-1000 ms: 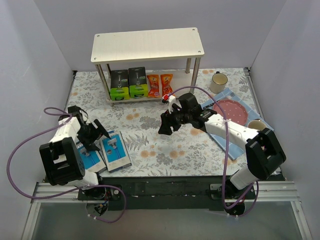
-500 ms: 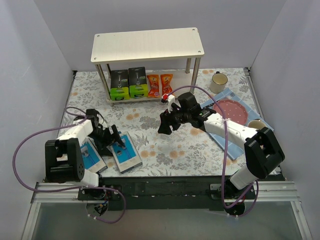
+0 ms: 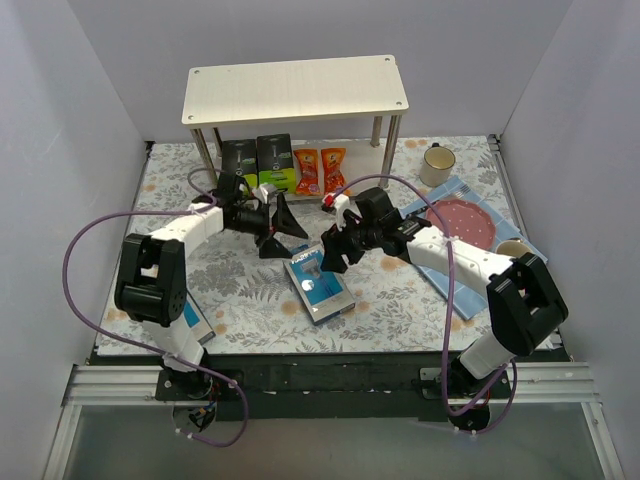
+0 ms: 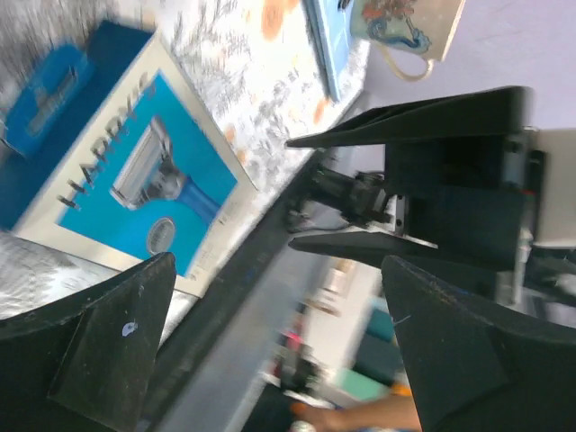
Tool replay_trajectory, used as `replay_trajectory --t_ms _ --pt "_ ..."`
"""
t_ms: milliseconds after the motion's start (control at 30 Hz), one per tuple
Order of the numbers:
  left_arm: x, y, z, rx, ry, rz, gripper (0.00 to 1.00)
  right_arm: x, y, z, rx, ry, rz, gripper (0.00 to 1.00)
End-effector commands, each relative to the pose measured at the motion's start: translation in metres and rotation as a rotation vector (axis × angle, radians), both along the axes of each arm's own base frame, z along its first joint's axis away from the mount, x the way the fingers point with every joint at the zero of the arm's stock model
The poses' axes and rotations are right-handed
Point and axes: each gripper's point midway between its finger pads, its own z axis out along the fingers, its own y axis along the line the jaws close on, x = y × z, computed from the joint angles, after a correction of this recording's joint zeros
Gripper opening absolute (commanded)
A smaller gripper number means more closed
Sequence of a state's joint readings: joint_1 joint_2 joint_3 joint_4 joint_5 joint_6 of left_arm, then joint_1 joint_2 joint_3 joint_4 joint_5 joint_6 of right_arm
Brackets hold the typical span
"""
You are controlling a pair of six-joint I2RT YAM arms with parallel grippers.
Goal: Place and organize the shaving razors onto the shelf
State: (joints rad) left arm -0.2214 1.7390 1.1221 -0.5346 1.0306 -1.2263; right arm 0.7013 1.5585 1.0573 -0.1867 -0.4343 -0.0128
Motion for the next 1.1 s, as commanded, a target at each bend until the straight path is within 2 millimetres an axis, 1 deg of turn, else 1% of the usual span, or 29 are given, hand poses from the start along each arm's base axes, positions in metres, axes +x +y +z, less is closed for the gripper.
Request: replay_trajectory --t_ms 0,67,100,167,233,300,333,367,400,433,467,500,533,567,600,633,667,700,733,767,800,833,867,900,933,967,1000,1033,1067 --pt "0.009 0.031 0.008 0.23 -0.308 -0.036 0.98 -0.019 -0.006 -0.011 -0.038 -0.014 0.052 0.7" --pt "0.007 0.047 -0.007 0.349 -0.374 -0.022 0.98 -0.023 -0.012 -0.02 -0.098 -0.051 0.038 0.71" --pt "0.011 0.053 -0.006 0.396 -0.445 -0.005 0.98 -0.025 -0.019 -0.025 -0.131 -0.067 0.016 0.72" --pt "0.009 0.059 -0.012 0.432 -0.446 0.025 0.98 -0.019 -0.03 -0.031 -0.181 -0.087 -0.057 0.73" --pt "0.002 0.06 -0.018 0.434 -0.377 0.069 0.98 -0.013 -0.04 -0.04 -0.232 -0.101 -0.101 0.75" --pt "-0.002 0.062 -0.023 0.426 -0.348 0.119 0.98 -0.012 -0.042 -0.048 -0.251 -0.093 -0.109 0.75" --pt "-0.005 0.062 -0.014 0.401 -0.38 0.125 0.96 -0.011 -0.038 -0.047 -0.242 -0.088 -0.102 0.75" --pt "-0.006 0.063 -0.012 0.398 -0.396 0.127 0.92 -0.009 -0.035 -0.048 -0.241 -0.087 -0.101 0.74" --pt "-0.008 0.063 -0.01 0.393 -0.411 0.122 0.84 -0.007 -0.034 -0.054 -0.253 -0.074 -0.102 0.74" --pt "-0.014 0.062 -0.01 0.375 -0.419 0.102 0.78 -0.003 -0.032 -0.055 -0.251 -0.076 -0.105 0.73" --pt "-0.017 0.063 -0.004 0.362 -0.449 0.097 0.72 0.001 -0.027 -0.052 -0.243 -0.08 -0.097 0.73" --pt "-0.02 0.064 -0.003 0.355 -0.458 0.093 0.59 0.002 -0.025 -0.061 -0.253 -0.065 -0.08 0.73" --pt "-0.025 0.065 -0.004 0.347 -0.471 0.076 0.51 0.0 -0.019 -0.064 -0.231 -0.053 -0.032 0.72" --pt "-0.03 0.064 0.004 0.314 -0.495 0.064 0.38 0.001 -0.011 -0.062 -0.201 -0.05 0.007 0.7" --pt "-0.031 0.069 0.006 0.31 -0.494 0.079 0.24 -0.002 -0.006 -0.07 -0.189 -0.015 0.052 0.69" --pt "-0.03 0.072 0.01 0.309 -0.506 0.094 0.06 -0.009 0.002 -0.069 -0.137 0.004 0.137 0.65" --pt "-0.029 0.076 0.014 0.312 -0.518 0.099 0.0 -0.01 0.006 -0.071 -0.127 0.01 0.17 0.63" --pt "-0.026 0.085 0.019 0.322 -0.529 0.132 0.0 -0.008 0.015 -0.071 -0.108 0.004 0.217 0.6" --pt "-0.022 0.091 0.025 0.331 -0.539 0.157 0.0 -0.014 0.023 -0.069 -0.072 -0.018 0.313 0.53" --pt "-0.017 0.103 0.027 0.347 -0.532 0.204 0.0 -0.016 0.028 -0.07 -0.072 -0.038 0.362 0.51" --pt "-0.015 0.109 0.03 0.359 -0.529 0.221 0.0 -0.011 0.039 -0.069 -0.063 -0.063 0.414 0.5" --pt "-0.013 0.113 0.032 0.363 -0.532 0.235 0.0 -0.021 0.052 -0.064 -0.031 -0.079 0.495 0.49" --pt "-0.008 0.125 0.036 0.378 -0.54 0.272 0.0 -0.019 0.059 -0.062 -0.018 -0.175 0.613 0.49" --pt "-0.008 0.129 0.038 0.392 -0.548 0.282 0.0 -0.03 0.067 -0.065 -0.035 -0.159 0.702 0.47" --pt "-0.007 0.131 0.038 0.402 -0.556 0.287 0.0 -0.034 0.071 -0.066 -0.027 -0.194 0.781 0.47" --pt "-0.009 0.132 0.036 0.407 -0.556 0.283 0.0 -0.035 0.072 -0.079 -0.049 -0.266 0.899 0.47" --pt "-0.009 0.133 0.036 0.408 -0.564 0.276 0.0 -0.041 0.074 -0.077 -0.073 -0.298 0.972 0.49" --pt "-0.011 0.131 0.034 0.404 -0.563 0.268 0.0 -0.036 0.074 -0.082 -0.115 -0.346 0.989 0.5" --pt "-0.011 0.131 0.031 0.397 -0.557 0.262 0.0 -0.031 0.077 -0.072 -0.117 -0.374 0.961 0.53"
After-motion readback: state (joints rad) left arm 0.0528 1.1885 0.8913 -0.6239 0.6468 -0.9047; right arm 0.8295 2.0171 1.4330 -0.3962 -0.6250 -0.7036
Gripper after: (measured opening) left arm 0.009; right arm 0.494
